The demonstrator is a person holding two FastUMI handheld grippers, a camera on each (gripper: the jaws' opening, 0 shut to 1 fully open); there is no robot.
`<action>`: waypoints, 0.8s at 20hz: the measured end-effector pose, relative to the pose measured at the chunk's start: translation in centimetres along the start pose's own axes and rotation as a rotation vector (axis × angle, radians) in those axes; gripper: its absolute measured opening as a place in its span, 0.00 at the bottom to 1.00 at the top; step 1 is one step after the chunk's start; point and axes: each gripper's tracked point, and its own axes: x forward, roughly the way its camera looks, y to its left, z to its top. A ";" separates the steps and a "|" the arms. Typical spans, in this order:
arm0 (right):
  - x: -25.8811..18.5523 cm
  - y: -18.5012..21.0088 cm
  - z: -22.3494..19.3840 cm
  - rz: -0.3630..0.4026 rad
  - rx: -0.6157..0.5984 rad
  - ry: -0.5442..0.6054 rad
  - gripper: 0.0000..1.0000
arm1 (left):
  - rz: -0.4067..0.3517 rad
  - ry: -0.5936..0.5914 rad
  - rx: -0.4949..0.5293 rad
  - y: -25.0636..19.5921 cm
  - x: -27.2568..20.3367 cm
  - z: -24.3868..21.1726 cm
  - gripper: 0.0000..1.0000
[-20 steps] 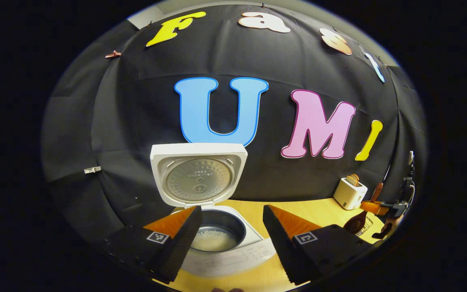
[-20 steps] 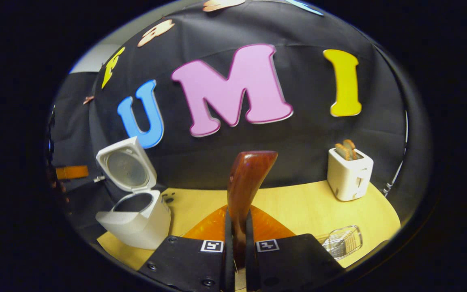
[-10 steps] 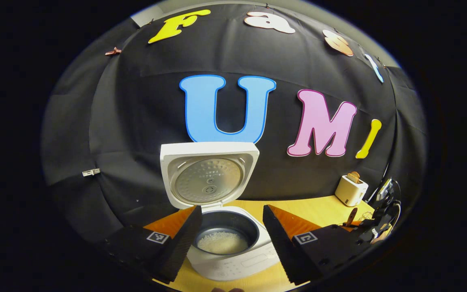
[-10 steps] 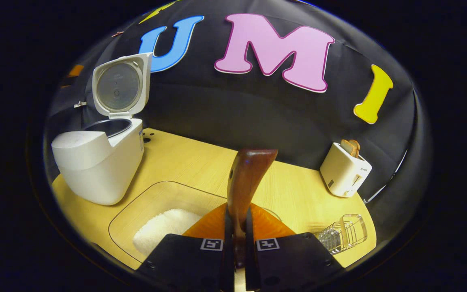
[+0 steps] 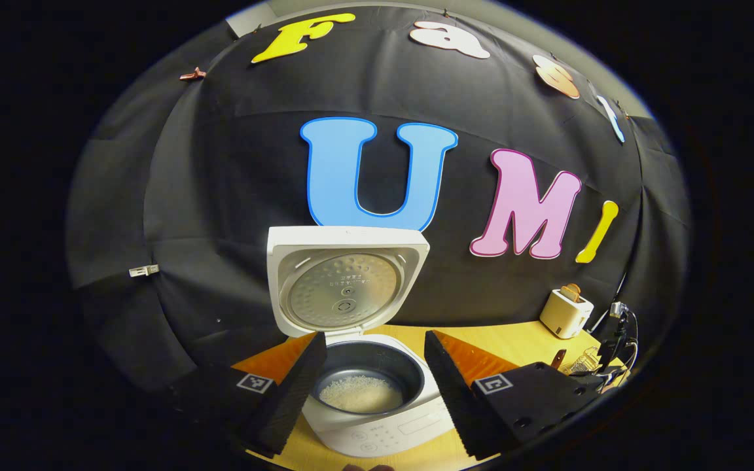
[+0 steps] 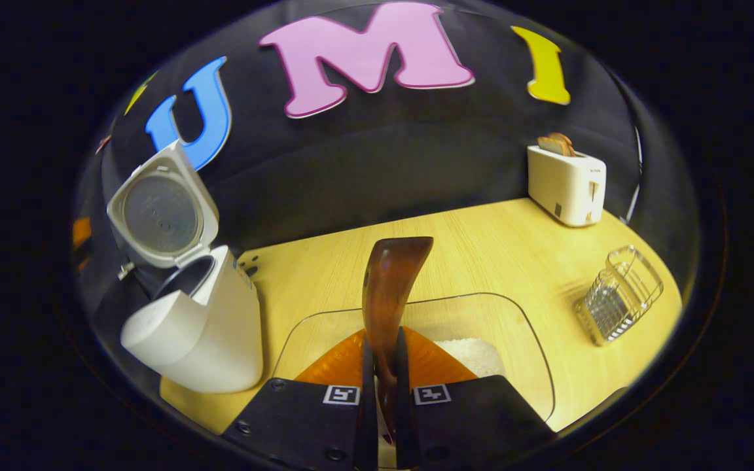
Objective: Close the left gripper, press the button to open the rice cooker; take a wooden spoon from the chopstick holder with the right hand, scoop a spoonful of rice and pour it into the rice cooker, then put the wooden spoon back into the chopstick holder.
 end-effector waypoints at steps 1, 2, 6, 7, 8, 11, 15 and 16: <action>0.0 0.3 -0.1 0.010 0.066 0.009 0.15 | 0.000 -0.002 -0.001 0.1 0.0 0.0 0.95; -0.2 0.2 -0.2 0.011 0.120 0.013 0.15 | 0.003 -0.005 -0.002 0.2 -0.1 0.2 0.95; -0.5 -0.9 0.0 0.012 0.305 0.017 0.15 | 0.003 -0.015 -0.005 0.0 -0.7 0.5 0.95; -0.6 -1.2 0.2 0.014 0.352 0.009 0.15 | 0.005 -0.019 -0.004 0.1 -0.9 0.5 0.95; -0.8 -1.6 0.5 0.011 0.393 0.001 0.15 | 0.008 -0.021 -0.004 0.3 -1.1 0.6 0.95; -1.6 -2.5 1.6 0.008 0.472 -0.035 0.15 | 0.016 -0.029 -0.009 0.5 -1.9 0.8 0.95; -3.3 -2.8 4.4 0.053 0.502 -0.115 0.15 | 0.022 -0.042 -0.016 0.7 -2.6 1.1 0.95; -3.9 -2.8 5.2 0.058 0.521 -0.130 0.15 | 0.022 -0.044 -0.019 0.8 -2.8 1.2 0.95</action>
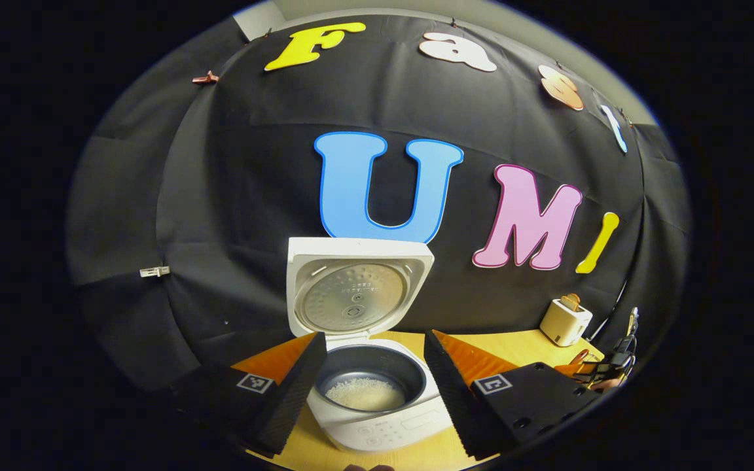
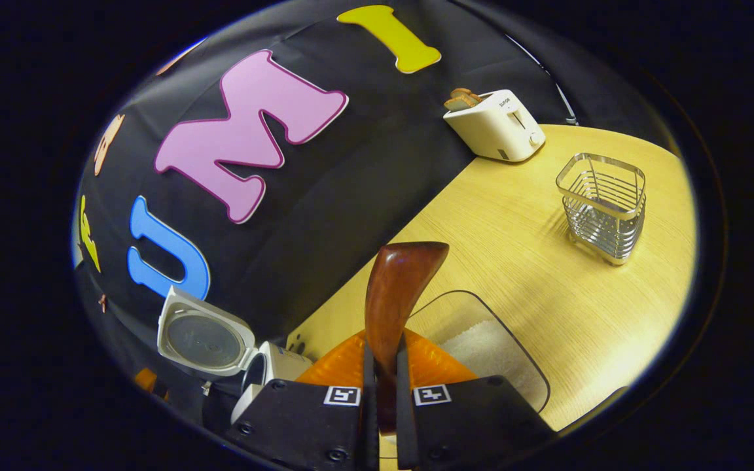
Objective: Close the left gripper, press the button to open the rice cooker; take a wooden spoon from the chopstick holder with the right hand, scoop a spoonful of rice and pour it into the rice cooker, then put the wooden spoon back into the chopstick holder.
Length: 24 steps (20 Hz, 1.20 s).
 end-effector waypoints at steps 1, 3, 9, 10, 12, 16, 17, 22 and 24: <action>-0.5 0.8 0.7 0.013 0.012 -0.014 0.15 | -0.002 -0.002 -0.004 -0.1 -0.1 -0.1 0.95; -1.3 2.7 2.0 0.035 0.017 -0.031 0.14 | -0.003 -0.005 -0.009 -0.1 -0.2 -0.2 0.95; -0.9 13.6 3.9 0.175 0.021 -0.047 0.14 | 0.001 -0.012 -0.042 0.6 -0.9 -0.8 0.95; -0.6 15.7 3.6 0.204 0.019 -0.043 0.14 | 0.007 -0.014 -0.046 1.0 -1.1 -0.8 0.95; 0.1 19.6 2.7 0.256 0.022 -0.031 0.14 | 0.019 -0.015 -0.052 1.6 -1.7 -1.0 0.95; 2.5 25.2 -1.0 0.329 0.003 0.036 0.14 | 0.063 -0.017 -0.043 3.6 -2.8 -1.2 0.95; 3.3 26.4 -2.3 0.340 -0.005 0.054 0.14 | 0.073 -0.020 -0.045 4.0 -3.2 -1.2 0.95; 6.6 30.4 -8.5 0.361 -0.093 0.118 0.14 | 0.115 -0.015 -0.048 6.1 -4.3 -1.7 0.95; 7.4 31.3 -10.4 0.367 -0.161 0.121 0.14 | 0.125 -0.013 -0.059 6.6 -4.5 -1.8 0.95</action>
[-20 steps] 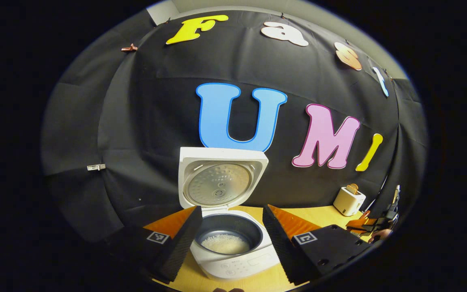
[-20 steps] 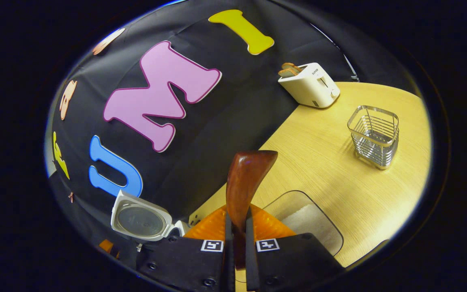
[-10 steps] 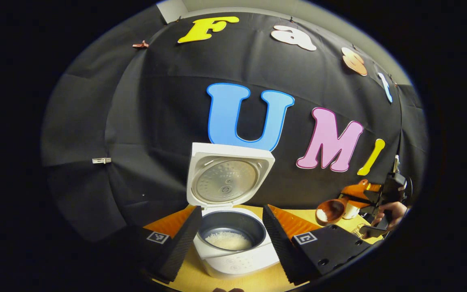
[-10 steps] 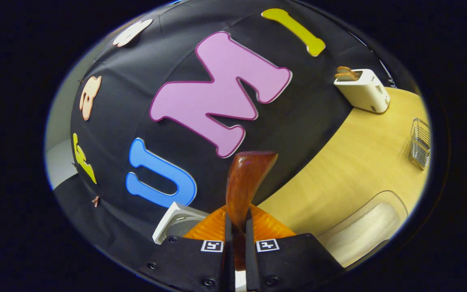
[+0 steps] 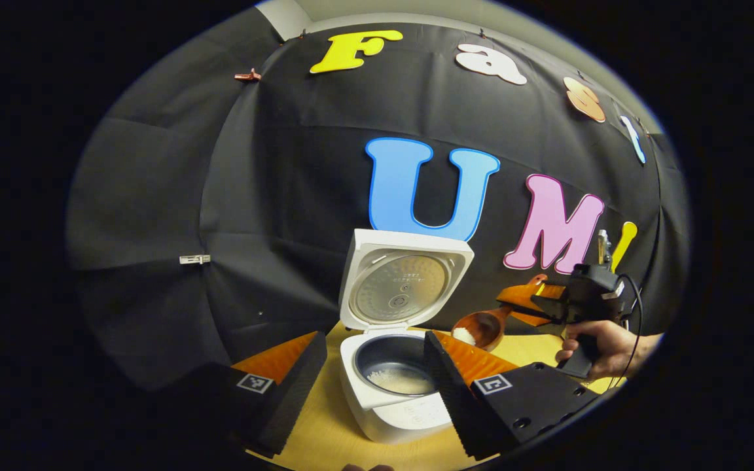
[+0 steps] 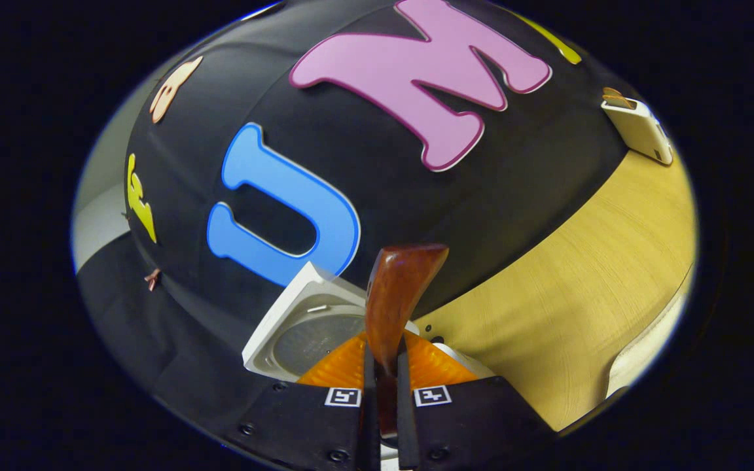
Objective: Close the left gripper, press the button to open the rice cooker; take a wooden spoon from the chopstick holder with the right hand, scoop a spoonful of rice and pour it into the rice cooker, then put the wooden spoon back into the chopstick holder.
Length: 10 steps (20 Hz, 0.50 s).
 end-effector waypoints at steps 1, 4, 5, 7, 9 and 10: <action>0.4 0.4 -0.7 0.001 -0.041 0.007 0.14 | 0.003 0.003 -0.005 0.2 0.0 -0.2 0.95; 1.7 1.3 -2.0 0.008 -0.209 0.018 0.14 | 0.011 0.010 -0.008 0.7 0.2 -0.5 0.95; 2.0 1.8 -2.3 0.016 -0.279 0.017 0.14 | 0.012 0.011 -0.011 1.0 0.3 -0.7 0.95; 2.5 2.8 -3.0 0.037 -0.427 0.021 0.14 | 0.014 0.015 -0.022 1.1 0.5 -1.0 0.95; 3.0 3.4 -4.0 0.054 -0.564 0.033 0.14 | 0.014 0.016 -0.031 1.1 0.8 -1.1 0.95; 3.1 3.7 -4.6 0.066 -0.625 0.041 0.14 | 0.013 0.016 -0.033 1.1 0.8 -1.1 0.95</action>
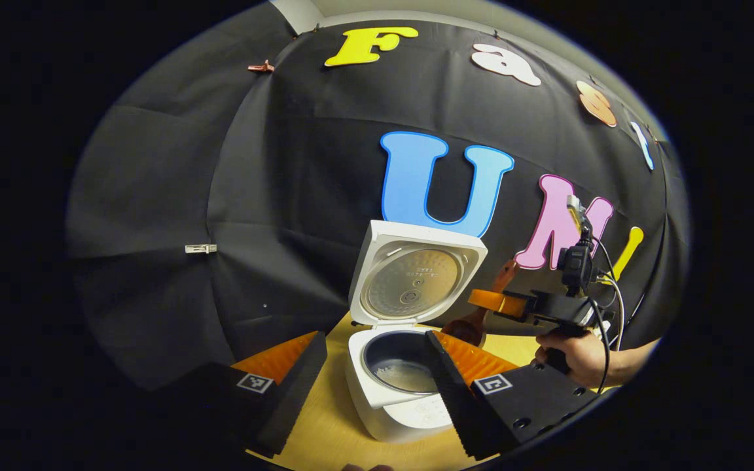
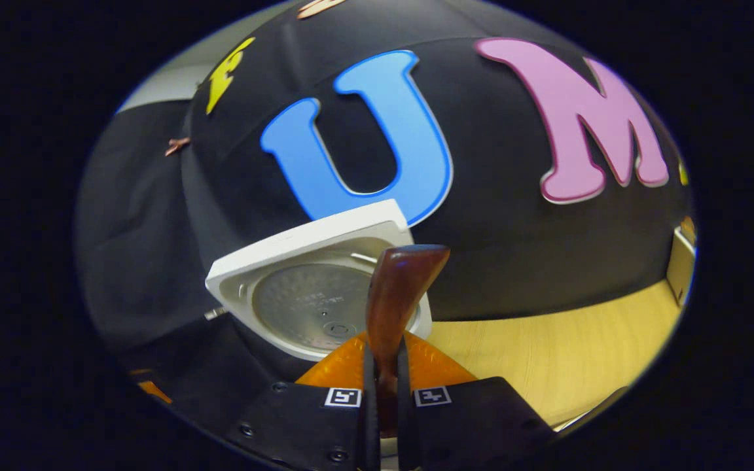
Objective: Close the left gripper, press the button to open the rice cooker; take a wooden spoon from the chopstick holder with the right hand, scoop a spoonful of rice and pour it into the rice cooker, then put the wooden spoon back into the chopstick holder.
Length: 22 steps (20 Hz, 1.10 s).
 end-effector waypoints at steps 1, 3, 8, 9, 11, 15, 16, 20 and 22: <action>0.1 0.6 -0.3 0.016 -0.054 0.006 0.14 | -0.001 0.001 0.001 0.1 0.1 -0.1 0.95; 0.3 1.7 -1.0 0.047 -0.173 0.017 0.14 | -0.002 0.005 0.005 0.2 0.2 -0.2 0.96; -0.1 4.8 -1.8 0.117 -0.486 -0.008 0.14 | 0.004 0.010 -0.003 0.4 0.1 -0.4 0.95; -0.3 5.3 -1.8 0.131 -0.539 -0.020 0.14 | 0.005 0.011 -0.003 0.5 0.2 -0.5 0.95; -0.5 6.5 -1.9 0.149 -0.646 -0.045 0.14 | 0.006 0.010 -0.002 0.5 0.0 -0.5 0.92; -0.9 7.3 -2.8 0.166 -0.778 -0.046 0.14 | -0.003 -0.002 -0.008 0.2 -0.6 -0.4 0.92; -1.0 7.3 -3.2 0.179 -0.700 -0.021 0.14 | -0.002 -0.003 -0.005 0.2 -0.7 -0.3 0.95; -1.1 6.1 -2.3 0.150 -0.249 0.034 0.14 | 0.007 -0.011 0.001 0.3 -1.5 -0.3 0.95; -1.3 4.5 -1.2 0.129 -0.032 0.055 0.14 | 0.012 -0.013 0.002 0.1 -1.9 -0.2 0.95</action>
